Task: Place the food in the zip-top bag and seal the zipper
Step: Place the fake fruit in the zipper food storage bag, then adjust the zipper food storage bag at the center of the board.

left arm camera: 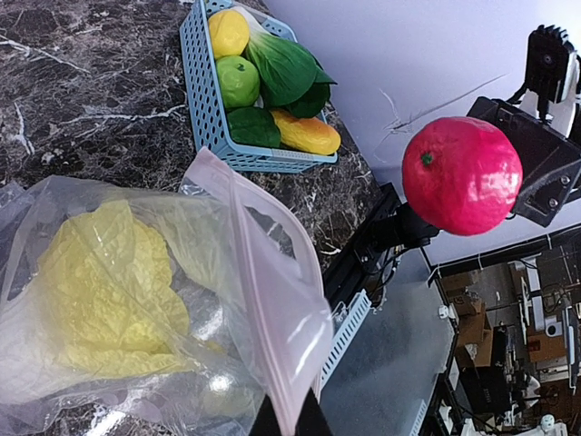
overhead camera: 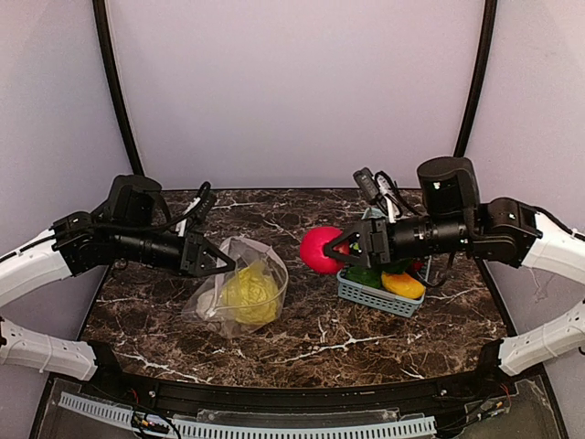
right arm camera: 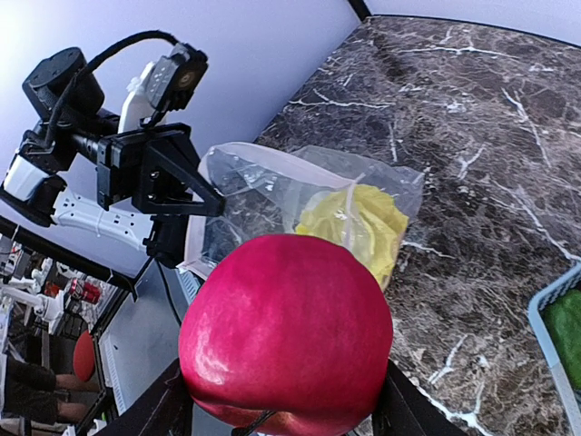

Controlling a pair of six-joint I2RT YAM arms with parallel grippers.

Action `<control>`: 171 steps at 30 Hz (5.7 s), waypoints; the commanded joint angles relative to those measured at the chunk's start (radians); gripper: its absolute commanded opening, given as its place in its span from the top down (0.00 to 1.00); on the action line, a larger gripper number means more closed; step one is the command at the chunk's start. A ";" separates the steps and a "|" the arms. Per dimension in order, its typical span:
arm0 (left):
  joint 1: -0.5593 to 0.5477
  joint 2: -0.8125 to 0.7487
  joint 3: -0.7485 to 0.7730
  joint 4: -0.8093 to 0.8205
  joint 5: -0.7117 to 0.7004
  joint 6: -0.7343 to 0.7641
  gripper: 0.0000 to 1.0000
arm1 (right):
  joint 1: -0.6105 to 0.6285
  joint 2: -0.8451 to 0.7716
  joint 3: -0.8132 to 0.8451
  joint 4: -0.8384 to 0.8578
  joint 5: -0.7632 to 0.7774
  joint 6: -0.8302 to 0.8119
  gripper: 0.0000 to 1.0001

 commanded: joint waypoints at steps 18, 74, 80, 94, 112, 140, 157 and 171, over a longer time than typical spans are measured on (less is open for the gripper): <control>-0.098 0.009 0.015 0.010 -0.055 -0.024 0.99 | 0.208 0.529 0.155 0.312 -0.026 0.057 0.49; -0.074 -0.050 -0.006 0.019 -0.041 -0.031 0.99 | 0.213 0.336 0.049 0.332 0.167 -0.027 0.09; -0.069 -0.041 -0.011 0.030 -0.026 -0.031 0.99 | 0.205 0.239 -0.002 0.218 0.255 -0.037 0.06; -0.069 -0.060 -0.032 0.002 -0.002 -0.032 0.99 | 0.136 0.470 0.235 -0.012 0.263 -0.109 0.23; -0.068 -0.075 -0.029 -0.023 -0.036 -0.012 0.99 | 0.099 0.590 0.364 -0.019 0.157 -0.168 0.69; -0.064 -0.028 -0.077 -0.005 -0.068 -0.010 0.99 | 0.098 0.598 0.462 -0.118 0.234 -0.206 1.00; -0.058 -0.068 0.105 -0.122 -0.222 0.051 0.99 | 0.098 0.461 0.547 0.053 0.264 -0.122 1.00; -0.057 -0.036 0.072 -0.034 -0.138 0.006 0.99 | 0.098 0.391 0.388 -0.034 0.393 -0.070 0.89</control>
